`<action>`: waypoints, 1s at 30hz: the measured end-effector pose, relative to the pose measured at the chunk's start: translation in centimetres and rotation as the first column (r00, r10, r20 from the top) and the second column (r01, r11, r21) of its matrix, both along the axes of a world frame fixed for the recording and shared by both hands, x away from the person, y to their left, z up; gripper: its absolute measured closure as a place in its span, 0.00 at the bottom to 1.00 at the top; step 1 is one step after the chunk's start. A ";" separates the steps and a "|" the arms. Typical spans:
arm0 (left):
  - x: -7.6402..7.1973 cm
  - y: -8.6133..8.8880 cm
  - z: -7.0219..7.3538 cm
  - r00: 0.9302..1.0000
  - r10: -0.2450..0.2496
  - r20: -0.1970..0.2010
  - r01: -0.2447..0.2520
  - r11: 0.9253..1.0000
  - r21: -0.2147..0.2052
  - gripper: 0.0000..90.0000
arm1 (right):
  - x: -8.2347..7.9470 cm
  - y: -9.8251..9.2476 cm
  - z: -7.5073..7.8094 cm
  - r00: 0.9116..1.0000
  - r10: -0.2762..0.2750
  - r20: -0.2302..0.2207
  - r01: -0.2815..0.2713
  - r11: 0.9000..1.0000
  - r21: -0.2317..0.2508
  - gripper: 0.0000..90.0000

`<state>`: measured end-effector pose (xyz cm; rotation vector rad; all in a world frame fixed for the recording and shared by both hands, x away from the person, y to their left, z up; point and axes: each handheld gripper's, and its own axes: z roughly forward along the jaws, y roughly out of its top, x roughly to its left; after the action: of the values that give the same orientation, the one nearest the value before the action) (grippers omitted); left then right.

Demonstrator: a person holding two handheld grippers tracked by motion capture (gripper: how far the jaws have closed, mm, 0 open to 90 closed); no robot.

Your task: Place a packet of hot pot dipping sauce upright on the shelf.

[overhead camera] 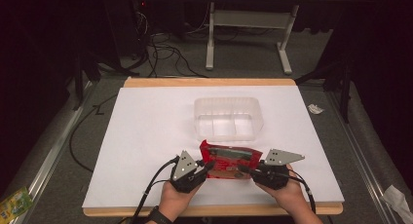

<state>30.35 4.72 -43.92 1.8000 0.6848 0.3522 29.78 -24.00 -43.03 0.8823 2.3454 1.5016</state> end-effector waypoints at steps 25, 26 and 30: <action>-1.4 4.2 1.2 0.997 0.063 0.041 -0.067 0.993 0.098 0.46 | -1.6 0.0 1.2 0.999 -0.047 -0.020 0.048 0.999 0.017 1.00; -1.5 4.5 1.1 0.998 0.061 0.035 -0.065 0.991 0.117 0.44 | -1.7 -0.2 1.4 0.998 -0.062 -0.013 0.062 0.998 0.019 1.00; -1.7 5.8 0.2 0.997 0.076 0.020 -0.078 0.983 0.163 0.37 | -1.8 -0.5 1.6 0.996 -0.086 -0.003 0.086 0.996 0.024 1.00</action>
<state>28.62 10.56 -43.74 1.9282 0.7345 0.4847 27.97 -24.47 -41.39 0.9773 2.2648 1.4983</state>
